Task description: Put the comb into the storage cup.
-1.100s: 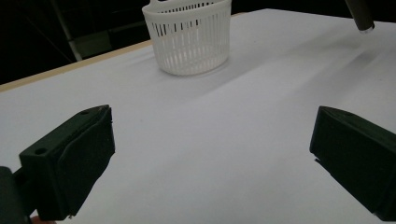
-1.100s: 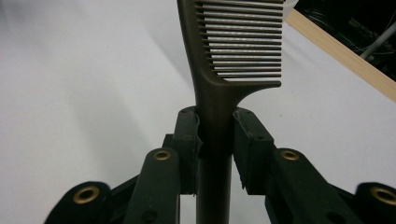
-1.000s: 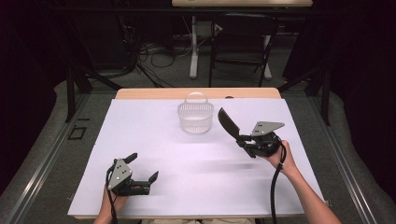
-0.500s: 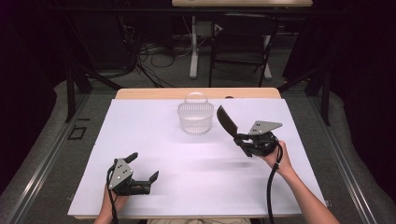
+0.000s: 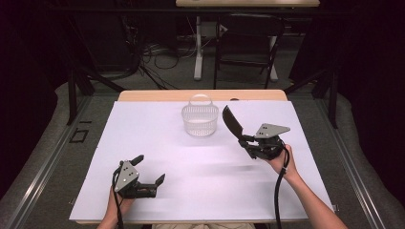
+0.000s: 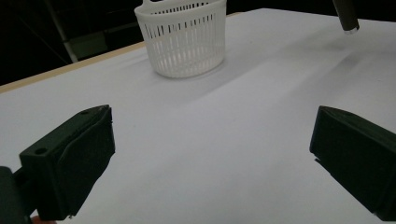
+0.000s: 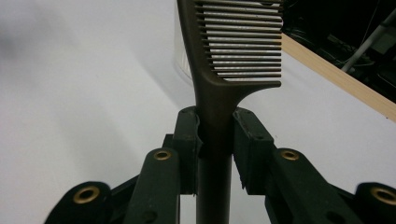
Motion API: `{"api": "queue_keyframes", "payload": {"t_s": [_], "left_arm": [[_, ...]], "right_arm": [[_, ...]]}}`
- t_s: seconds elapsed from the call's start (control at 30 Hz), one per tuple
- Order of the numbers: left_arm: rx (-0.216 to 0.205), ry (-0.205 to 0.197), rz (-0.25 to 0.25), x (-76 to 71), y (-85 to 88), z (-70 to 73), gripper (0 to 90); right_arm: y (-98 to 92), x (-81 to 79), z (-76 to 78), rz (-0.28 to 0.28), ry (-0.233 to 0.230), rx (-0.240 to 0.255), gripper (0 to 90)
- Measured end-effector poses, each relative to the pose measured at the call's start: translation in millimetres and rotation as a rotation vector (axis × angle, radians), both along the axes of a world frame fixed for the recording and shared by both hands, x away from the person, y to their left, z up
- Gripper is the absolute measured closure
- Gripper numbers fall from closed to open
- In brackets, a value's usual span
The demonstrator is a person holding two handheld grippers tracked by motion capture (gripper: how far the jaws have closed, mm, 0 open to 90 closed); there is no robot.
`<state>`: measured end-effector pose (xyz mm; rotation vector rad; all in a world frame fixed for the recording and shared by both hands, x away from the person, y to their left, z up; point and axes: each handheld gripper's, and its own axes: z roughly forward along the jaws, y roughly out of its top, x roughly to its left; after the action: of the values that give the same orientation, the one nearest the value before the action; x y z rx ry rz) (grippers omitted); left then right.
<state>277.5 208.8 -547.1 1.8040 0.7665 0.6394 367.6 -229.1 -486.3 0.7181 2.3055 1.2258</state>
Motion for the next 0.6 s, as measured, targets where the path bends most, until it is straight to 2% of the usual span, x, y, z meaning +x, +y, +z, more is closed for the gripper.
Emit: {"api": "queue_keyframes", "payload": {"t_s": [0.33,0.6], "left_arm": [[-0.001,-0.008,-0.016,-0.7,-0.3,0.0,0.1],[0.004,-0.008,-0.015,-1.3,0.1,0.0,0.1]], "right_arm": [[7.0,0.7,1.9,-0.008,-0.009,0.000,72.8],[13.5,0.0,5.8,-0.007,-0.035,0.011,72.8]]}}
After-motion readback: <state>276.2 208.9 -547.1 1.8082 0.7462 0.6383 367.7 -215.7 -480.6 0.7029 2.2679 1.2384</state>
